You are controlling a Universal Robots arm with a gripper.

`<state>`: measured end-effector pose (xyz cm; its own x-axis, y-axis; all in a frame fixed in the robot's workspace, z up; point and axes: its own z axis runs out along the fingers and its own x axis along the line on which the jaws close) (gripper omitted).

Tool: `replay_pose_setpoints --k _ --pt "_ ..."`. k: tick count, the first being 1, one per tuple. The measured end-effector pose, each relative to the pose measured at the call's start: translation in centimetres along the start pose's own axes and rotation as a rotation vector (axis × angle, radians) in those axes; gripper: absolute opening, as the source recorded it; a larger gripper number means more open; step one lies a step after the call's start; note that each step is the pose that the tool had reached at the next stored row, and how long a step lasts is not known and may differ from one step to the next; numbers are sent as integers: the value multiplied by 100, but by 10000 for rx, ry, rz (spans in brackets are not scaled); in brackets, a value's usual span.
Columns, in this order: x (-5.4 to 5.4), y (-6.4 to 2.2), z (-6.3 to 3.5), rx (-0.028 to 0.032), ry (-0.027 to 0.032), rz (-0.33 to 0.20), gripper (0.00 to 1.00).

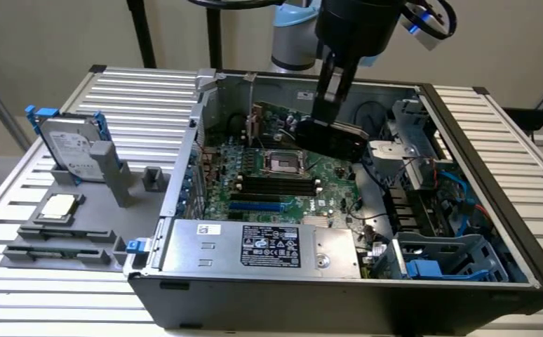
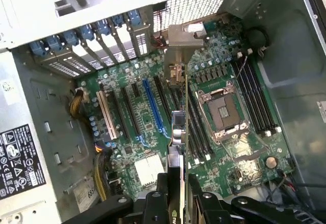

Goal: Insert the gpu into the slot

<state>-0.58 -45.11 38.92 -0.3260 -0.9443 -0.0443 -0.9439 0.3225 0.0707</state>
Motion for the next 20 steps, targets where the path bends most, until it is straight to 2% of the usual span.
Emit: replay_pose_setpoints --k 6,13,20 --pt "3 -5 64 -54 -1 -1096 26" --pt "11 -2 167 -79 55 -2237 26" --pt "71 145 298 -5 37 -2444 26"
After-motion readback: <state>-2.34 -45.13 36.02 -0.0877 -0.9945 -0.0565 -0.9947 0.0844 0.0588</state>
